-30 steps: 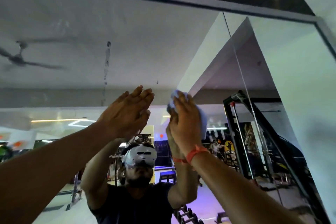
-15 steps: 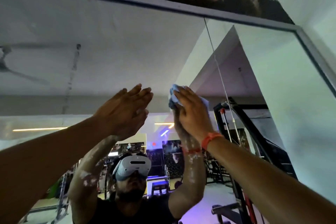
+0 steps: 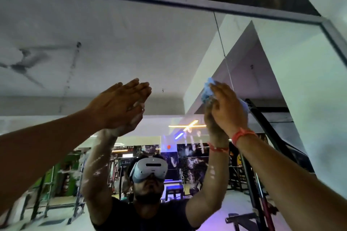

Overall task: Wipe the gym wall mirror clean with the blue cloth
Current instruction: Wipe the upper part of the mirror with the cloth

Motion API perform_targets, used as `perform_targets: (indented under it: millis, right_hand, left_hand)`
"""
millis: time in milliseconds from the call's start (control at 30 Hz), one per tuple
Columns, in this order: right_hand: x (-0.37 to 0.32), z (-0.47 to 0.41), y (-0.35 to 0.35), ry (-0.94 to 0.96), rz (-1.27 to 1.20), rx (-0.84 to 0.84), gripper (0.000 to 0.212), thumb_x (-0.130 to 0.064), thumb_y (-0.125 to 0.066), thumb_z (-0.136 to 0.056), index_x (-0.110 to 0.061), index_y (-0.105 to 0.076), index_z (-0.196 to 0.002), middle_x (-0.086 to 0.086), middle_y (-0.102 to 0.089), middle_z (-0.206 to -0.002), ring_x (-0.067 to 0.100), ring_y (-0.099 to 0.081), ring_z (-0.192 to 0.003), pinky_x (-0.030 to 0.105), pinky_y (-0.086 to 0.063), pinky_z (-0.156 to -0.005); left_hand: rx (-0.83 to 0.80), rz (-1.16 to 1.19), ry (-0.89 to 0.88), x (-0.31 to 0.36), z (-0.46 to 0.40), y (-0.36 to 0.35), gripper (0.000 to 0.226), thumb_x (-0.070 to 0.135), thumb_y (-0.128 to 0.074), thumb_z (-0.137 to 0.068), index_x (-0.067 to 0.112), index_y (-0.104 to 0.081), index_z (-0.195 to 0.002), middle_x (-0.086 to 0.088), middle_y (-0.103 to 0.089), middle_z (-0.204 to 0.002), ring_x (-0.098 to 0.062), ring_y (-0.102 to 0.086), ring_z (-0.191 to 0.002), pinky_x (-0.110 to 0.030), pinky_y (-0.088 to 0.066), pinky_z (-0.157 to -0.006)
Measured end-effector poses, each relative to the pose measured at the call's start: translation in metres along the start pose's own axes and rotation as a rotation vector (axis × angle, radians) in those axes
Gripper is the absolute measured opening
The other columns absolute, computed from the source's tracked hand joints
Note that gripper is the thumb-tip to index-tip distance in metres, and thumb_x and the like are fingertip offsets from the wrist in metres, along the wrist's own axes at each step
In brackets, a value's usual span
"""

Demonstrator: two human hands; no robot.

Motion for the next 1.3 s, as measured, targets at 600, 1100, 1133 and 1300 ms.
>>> perform_targets:
  millis: [600,1100,1133,1300]
  right_hand:
    - [-0.162,0.074,-0.051,0.103,-0.229,0.1,0.046,-0.006,-0.055,-0.092,-0.013,-0.062,-0.137,0.0,-0.055,-0.15,0.022,-0.043,-0.144,0.036,-0.03,-0.121]
    - [-0.292,0.097,-0.094,0.73,-0.259,-0.133,0.045,-0.004,-0.06,-0.091,-0.01,-0.065,-0.136,0.003,-0.061,-0.144,0.023,-0.051,-0.138,0.037,-0.033,-0.121]
    - [-0.282,0.074,-0.096,0.648,-0.238,-0.108,0.048,-0.002,-0.063,-0.092,-0.011,-0.063,-0.138,0.003,-0.059,-0.147,0.022,-0.048,-0.141,0.037,-0.032,-0.122]
    - [-0.265,0.024,-0.098,-0.041,-0.173,0.062,0.05,0.0,-0.057,-0.091,-0.004,-0.057,-0.141,0.013,-0.053,-0.151,0.035,-0.044,-0.143,0.042,-0.027,-0.123]
  left_hand:
    - [-0.12,0.004,0.154,-0.042,0.065,0.007,0.086,0.066,-0.008,-0.087,0.026,-0.019,-0.163,0.011,-0.011,-0.169,-0.008,-0.007,-0.156,-0.042,-0.024,-0.125]
    - [-0.192,-0.021,0.206,-0.106,0.138,0.022,0.094,0.06,-0.003,-0.079,0.021,-0.02,-0.163,0.004,-0.013,-0.17,-0.013,-0.011,-0.157,-0.036,-0.024,-0.124]
    - [-0.197,-0.023,0.205,-0.115,0.144,0.023,0.093,0.06,-0.003,-0.08,0.022,-0.022,-0.163,0.005,-0.014,-0.17,-0.012,-0.011,-0.157,-0.037,-0.025,-0.124]
    - [-0.212,-0.068,0.197,-0.169,0.178,0.039,0.092,0.06,-0.001,-0.08,0.025,-0.025,-0.162,0.007,-0.016,-0.17,-0.012,-0.012,-0.157,-0.038,-0.028,-0.122]
Point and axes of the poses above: each hand's wrist, its own z-axis away from the middle knuckle, its own y-axis out of the back of the hand, x = y × z, the point moved 8 cm from there along -z, towards the middle knuckle
